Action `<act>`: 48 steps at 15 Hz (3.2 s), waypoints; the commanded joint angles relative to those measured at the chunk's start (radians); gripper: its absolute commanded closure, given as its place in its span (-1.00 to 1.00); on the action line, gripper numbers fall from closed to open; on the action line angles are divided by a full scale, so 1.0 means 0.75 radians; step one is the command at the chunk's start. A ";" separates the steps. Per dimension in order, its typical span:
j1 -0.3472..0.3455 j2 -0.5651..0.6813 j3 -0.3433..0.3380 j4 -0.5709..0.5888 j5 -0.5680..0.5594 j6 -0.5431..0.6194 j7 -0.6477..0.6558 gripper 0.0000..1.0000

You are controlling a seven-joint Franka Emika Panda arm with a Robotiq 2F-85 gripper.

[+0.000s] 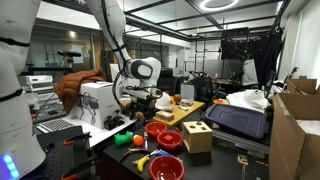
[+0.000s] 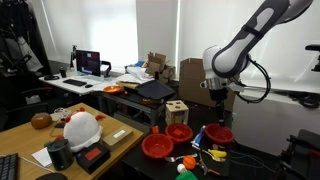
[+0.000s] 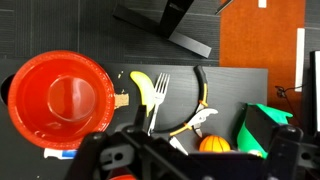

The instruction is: Put the orange ball in the red bowl on the left.

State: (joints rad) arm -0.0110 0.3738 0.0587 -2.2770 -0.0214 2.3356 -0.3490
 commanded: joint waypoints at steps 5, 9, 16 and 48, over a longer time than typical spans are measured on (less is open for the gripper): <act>0.098 0.187 -0.021 0.008 -0.281 0.280 0.099 -1.00; 0.123 0.241 -0.016 0.060 -0.328 0.362 0.131 -1.00; 0.123 0.328 0.030 0.118 -0.291 0.395 0.126 -1.00; -0.058 0.775 0.280 0.456 -0.202 0.422 -0.145 -1.00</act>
State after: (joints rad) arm -0.0424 0.9396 0.2394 -1.9476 -0.1943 2.6305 -0.4129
